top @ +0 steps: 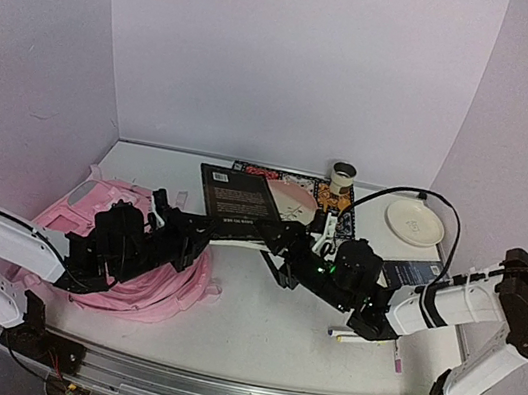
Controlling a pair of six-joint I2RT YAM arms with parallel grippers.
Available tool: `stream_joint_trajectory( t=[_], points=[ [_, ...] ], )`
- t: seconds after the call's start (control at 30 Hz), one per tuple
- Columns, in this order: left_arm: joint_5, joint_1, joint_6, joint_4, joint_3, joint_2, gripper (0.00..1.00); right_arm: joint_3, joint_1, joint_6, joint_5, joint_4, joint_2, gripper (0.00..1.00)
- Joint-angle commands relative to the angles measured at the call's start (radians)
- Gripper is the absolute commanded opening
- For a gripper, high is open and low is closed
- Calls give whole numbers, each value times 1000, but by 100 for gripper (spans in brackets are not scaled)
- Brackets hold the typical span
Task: Pack the student bag
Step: Pass from the left arm to the right
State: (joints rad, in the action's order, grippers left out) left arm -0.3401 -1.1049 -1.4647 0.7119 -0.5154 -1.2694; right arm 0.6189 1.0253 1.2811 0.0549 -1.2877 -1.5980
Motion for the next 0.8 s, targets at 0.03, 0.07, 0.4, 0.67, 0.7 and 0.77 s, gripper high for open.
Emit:
stream_joint_trajectory(
  t=[0.03, 0.07, 0.4, 0.67, 0.7, 0.77],
  points=[
    [14, -1, -29, 105, 4, 37, 0, 10, -10, -65, 42, -305, 51, 86],
    [17, -1, -30, 105, 3, 37, 0, 7, -10, -66, 45, -313, 50, 84],
    [61, -11, -70, 107, -8, -26, 0, -1, -18, -107, 46, -365, 50, 53],
    [67, -37, -61, 110, -26, -62, 0, -11, -31, -113, 43, -420, 39, 29],
    [66, -38, -63, 110, -19, -62, 0, -13, -34, -116, 39, -424, 41, 25],
    [50, -38, -47, 109, -1, -53, 4, -24, -41, -125, 34, -433, 49, 16]
  ],
)
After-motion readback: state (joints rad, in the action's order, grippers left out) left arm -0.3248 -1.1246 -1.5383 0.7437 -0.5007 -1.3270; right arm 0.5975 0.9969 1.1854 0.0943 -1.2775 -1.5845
